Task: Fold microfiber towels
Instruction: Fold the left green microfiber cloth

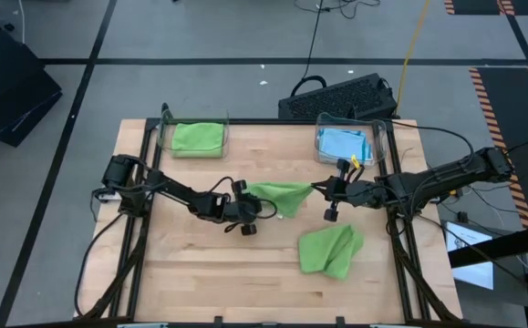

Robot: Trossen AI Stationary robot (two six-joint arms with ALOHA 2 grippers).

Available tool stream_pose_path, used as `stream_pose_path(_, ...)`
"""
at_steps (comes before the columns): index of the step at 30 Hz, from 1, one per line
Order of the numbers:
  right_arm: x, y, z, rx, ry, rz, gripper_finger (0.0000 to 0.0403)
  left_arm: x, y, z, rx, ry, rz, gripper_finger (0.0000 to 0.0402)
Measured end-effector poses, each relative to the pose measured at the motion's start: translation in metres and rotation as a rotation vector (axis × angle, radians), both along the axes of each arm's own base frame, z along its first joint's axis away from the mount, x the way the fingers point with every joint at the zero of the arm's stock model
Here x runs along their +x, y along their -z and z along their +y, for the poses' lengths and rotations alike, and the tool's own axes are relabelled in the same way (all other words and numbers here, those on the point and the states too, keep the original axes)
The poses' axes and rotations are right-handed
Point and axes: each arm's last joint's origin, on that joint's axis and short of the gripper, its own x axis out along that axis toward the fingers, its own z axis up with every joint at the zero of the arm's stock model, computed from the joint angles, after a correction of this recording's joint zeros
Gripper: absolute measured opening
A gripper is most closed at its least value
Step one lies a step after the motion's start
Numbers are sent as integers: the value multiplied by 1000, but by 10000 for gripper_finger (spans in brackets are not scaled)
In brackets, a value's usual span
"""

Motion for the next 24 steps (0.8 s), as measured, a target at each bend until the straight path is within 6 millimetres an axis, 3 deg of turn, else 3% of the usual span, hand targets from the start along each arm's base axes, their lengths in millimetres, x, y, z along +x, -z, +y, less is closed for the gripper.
stream_pose_path(6,0,0,0,-10,-6,4,6,-3,-8,-4,55,-47,-23,12)
stream_pose_path(13,5,-9,2,-55,-39,-76,6,-22,-68,-25,97,-30,-178,5)
stream_pose_path(18,8,-23,15,-58,-107,-200,6,-47,-116,-44,91,11,-326,10)
stream_pose_path(24,8,-48,32,-31,-176,-284,3,-76,-146,-59,115,98,-368,6)
